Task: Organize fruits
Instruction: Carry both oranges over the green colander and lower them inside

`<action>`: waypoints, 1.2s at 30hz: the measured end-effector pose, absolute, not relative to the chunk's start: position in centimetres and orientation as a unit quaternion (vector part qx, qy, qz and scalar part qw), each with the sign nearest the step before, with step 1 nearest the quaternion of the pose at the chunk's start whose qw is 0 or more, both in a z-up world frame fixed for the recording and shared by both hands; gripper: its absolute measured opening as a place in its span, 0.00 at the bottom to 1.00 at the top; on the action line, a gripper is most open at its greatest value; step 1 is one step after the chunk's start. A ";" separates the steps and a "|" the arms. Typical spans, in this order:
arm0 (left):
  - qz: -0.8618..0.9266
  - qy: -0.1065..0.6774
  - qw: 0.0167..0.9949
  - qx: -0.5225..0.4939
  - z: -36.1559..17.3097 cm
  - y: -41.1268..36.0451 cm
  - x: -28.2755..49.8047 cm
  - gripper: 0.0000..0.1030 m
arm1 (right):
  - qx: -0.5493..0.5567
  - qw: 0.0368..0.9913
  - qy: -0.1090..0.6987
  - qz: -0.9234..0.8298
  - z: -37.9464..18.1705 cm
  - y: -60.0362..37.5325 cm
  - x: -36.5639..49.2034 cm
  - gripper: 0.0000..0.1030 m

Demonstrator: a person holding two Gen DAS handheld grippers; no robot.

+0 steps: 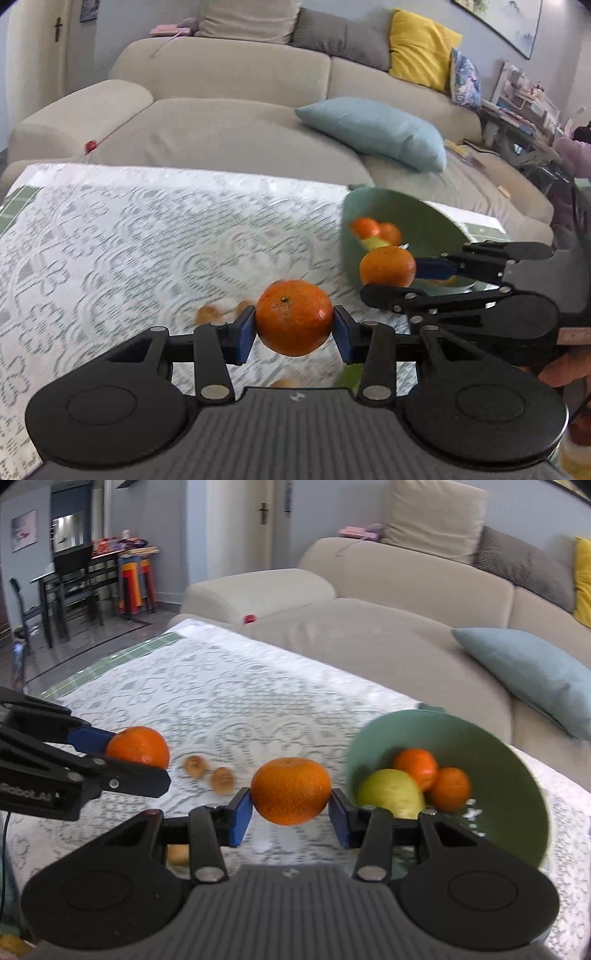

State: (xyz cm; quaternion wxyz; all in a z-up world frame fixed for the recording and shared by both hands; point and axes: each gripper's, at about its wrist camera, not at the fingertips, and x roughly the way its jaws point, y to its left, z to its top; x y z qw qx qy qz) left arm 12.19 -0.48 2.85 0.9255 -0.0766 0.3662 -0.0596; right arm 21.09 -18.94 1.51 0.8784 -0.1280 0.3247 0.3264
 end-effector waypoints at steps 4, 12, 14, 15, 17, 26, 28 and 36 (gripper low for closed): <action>-0.075 0.361 0.927 -0.069 3.4 -2.4 13.6 0.48 | -0.127 0.888 0.322 0.302 1.7 -20.3 22.0 0.42; -0.085 0.361 0.926 -0.072 3.4 -4.9 16.1 0.48 | -0.107 0.894 0.337 0.276 1.2 -22.0 23.7 0.42; -0.087 0.361 0.926 -0.075 3.4 -5.2 16.6 0.48 | -0.098 0.892 0.343 0.280 1.2 -22.4 23.9 0.42; -0.088 0.360 0.926 -0.075 3.5 -5.4 16.9 0.48 | -0.094 0.891 0.344 0.281 1.2 -22.5 23.9 0.42; -0.091 0.359 0.926 -0.078 3.7 -5.6 17.2 0.48 | -0.086 0.892 0.344 0.280 1.4 -22.9 24.1 0.42; -0.112 0.361 0.922 -0.086 4.3 -7.3 19.3 0.48 | -0.061 0.908 0.340 0.236 2.1 -25.2 25.2 0.42; -0.118 0.363 0.920 -0.084 4.2 -7.9 19.8 0.48 | -0.071 0.909 0.345 0.224 1.6 -25.1 25.5 0.42; -0.130 0.369 0.918 -0.070 3.6 -9.6 22.2 0.48 | -0.081 0.903 0.371 0.203 0.0 -25.6 27.4 0.42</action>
